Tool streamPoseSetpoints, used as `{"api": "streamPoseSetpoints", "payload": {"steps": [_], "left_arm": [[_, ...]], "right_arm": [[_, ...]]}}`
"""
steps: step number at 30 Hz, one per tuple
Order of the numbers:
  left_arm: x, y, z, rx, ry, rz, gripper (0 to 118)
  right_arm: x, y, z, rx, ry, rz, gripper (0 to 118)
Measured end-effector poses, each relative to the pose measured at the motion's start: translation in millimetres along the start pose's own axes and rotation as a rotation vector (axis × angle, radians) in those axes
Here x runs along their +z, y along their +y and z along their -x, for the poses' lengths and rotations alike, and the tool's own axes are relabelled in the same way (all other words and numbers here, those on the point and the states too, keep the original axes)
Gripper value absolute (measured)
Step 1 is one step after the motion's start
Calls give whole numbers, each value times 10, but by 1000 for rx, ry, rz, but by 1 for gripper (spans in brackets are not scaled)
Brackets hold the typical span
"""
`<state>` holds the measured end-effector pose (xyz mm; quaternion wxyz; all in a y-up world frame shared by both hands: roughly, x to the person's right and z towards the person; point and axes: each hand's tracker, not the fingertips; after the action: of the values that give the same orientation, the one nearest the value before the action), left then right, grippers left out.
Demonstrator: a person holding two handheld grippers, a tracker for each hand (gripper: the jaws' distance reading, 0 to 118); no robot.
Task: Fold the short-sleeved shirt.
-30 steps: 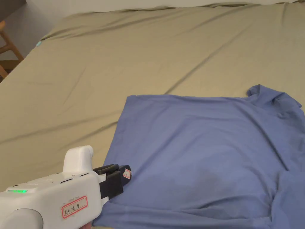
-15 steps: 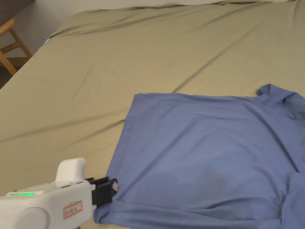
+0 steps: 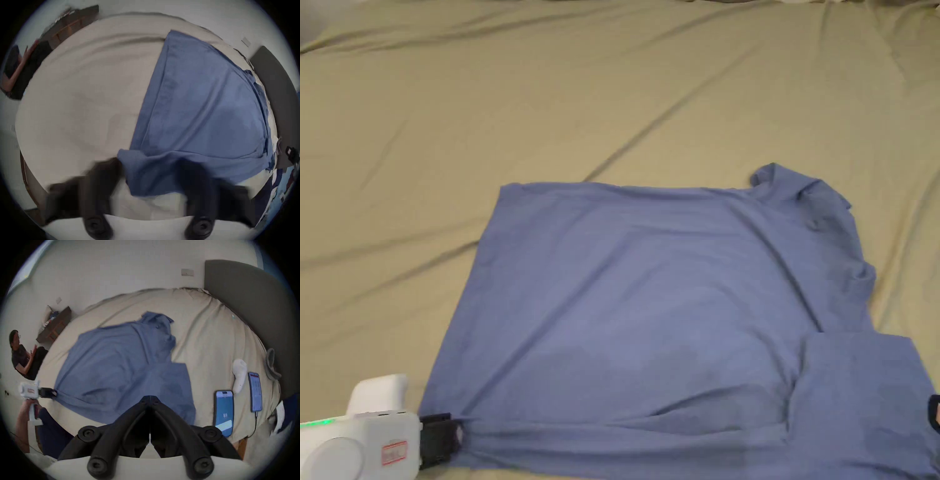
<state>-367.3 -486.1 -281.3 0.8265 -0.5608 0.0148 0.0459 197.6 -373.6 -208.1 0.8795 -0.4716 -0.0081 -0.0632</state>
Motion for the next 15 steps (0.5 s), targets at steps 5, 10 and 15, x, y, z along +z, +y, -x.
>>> {"api": "streamPoseSetpoints", "payload": {"steps": [5,10,15], "left_arm": [[262,-59,-138,109,-283,-42,1],[403,-38,-48,122,-284,-46,1],[452,-36,64,170,-287,-59,1]], "right_arm": [[-188,-177,-394,-53,-44,118,2],[-584,-321,-852,-147,-2,283,117],[-733,-375,-867,-107,15,310,116]]}}
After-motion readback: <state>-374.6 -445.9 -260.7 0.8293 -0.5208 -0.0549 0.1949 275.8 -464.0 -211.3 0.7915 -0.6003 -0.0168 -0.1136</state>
